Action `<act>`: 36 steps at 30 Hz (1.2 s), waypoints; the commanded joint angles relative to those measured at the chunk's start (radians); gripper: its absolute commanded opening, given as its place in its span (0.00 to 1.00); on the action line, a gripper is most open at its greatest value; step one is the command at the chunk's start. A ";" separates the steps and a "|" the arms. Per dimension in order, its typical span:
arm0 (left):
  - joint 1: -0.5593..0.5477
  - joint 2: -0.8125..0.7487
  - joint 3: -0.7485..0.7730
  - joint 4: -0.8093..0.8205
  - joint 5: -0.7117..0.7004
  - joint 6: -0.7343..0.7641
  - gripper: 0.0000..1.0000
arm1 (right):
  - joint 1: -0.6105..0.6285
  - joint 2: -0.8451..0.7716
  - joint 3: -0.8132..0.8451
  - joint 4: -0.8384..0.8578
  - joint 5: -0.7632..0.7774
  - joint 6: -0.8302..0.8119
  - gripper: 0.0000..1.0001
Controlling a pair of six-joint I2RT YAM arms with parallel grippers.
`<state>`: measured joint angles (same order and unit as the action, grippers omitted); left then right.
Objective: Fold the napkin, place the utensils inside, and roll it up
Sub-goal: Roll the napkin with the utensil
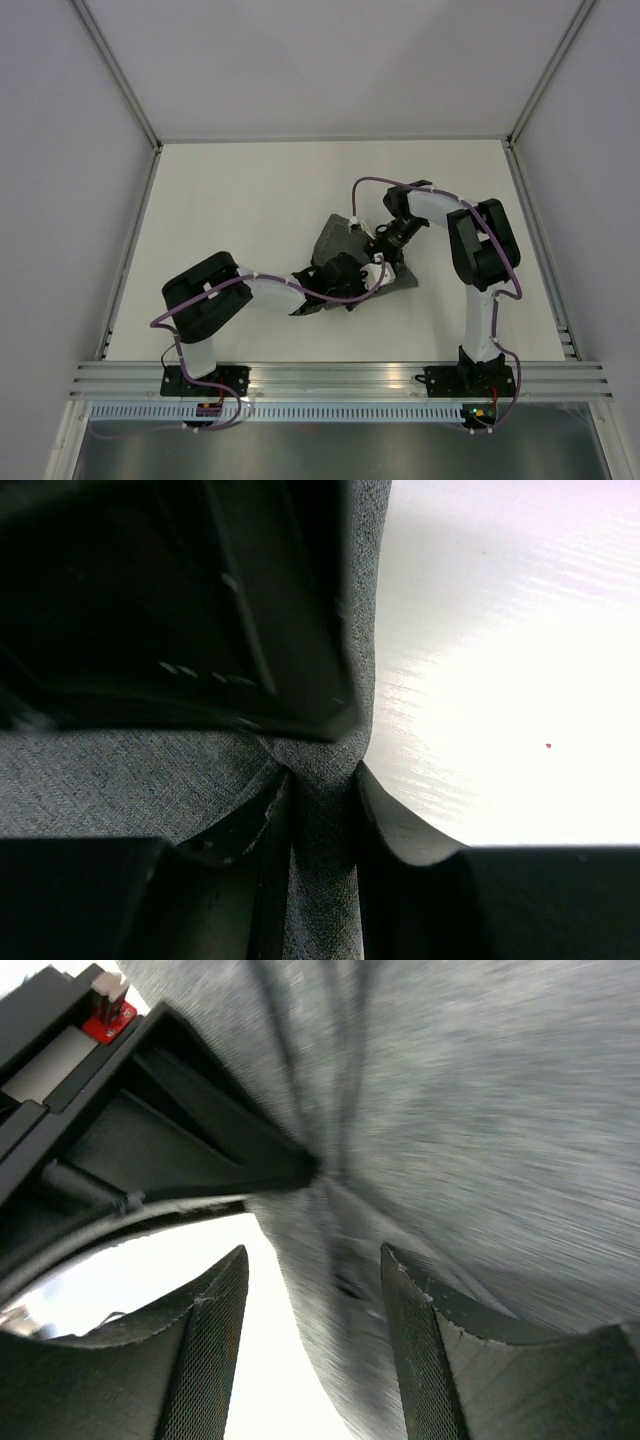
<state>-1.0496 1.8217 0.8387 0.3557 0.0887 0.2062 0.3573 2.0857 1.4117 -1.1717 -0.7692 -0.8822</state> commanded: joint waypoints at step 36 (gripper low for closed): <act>0.230 0.197 0.017 -0.049 0.644 -0.326 0.02 | -0.043 -0.729 -0.620 0.681 0.155 -0.031 0.70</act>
<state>-0.8165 1.9453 0.8623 0.4988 0.6842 -0.0978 0.2508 1.4254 0.8417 -0.6518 -0.6842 -0.9020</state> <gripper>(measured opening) 0.316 0.699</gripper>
